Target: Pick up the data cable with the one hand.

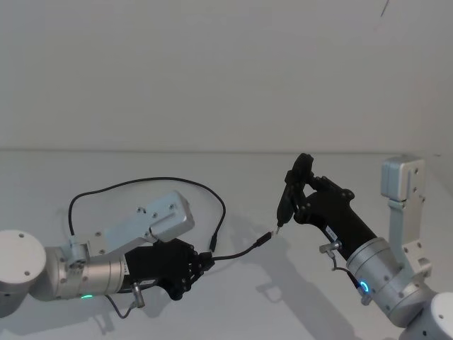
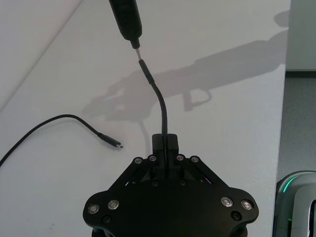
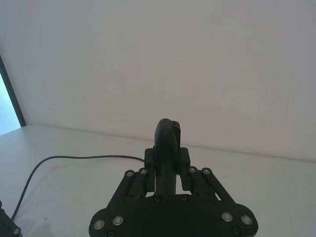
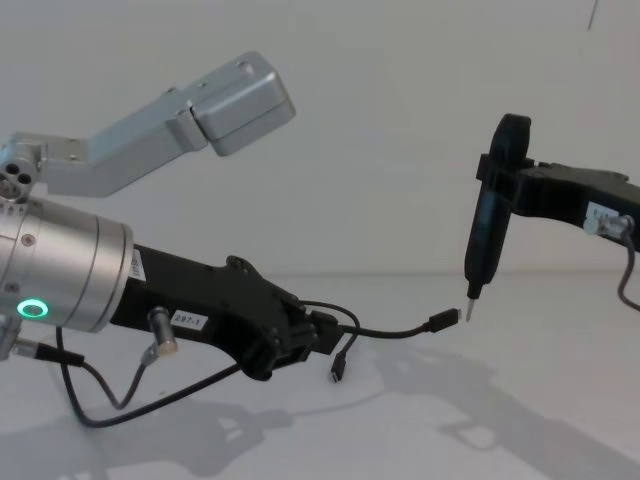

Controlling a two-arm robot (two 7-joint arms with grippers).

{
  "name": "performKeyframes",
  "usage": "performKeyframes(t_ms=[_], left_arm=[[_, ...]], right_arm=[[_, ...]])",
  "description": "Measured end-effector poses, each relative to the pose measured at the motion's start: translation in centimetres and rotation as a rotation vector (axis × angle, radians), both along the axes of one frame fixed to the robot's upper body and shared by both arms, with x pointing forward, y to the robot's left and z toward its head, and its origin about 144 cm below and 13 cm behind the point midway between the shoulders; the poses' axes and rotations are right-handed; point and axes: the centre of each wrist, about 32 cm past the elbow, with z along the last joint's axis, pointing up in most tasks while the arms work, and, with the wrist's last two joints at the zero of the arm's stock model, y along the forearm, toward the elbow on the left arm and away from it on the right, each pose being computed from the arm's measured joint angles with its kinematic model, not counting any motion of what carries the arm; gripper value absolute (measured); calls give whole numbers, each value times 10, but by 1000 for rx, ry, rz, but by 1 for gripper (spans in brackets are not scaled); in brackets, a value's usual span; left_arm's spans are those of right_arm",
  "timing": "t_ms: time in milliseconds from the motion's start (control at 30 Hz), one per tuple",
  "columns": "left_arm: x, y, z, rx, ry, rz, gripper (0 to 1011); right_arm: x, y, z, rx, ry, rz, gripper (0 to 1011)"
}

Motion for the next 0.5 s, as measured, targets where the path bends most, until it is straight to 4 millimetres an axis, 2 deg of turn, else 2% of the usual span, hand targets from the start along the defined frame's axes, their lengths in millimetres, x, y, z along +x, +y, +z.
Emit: performKeyframes(t_ms=[500], left_arm=[[0, 0, 0, 0, 0, 0, 38]], right_arm=[[1, 1, 2, 0, -4, 2, 279]])
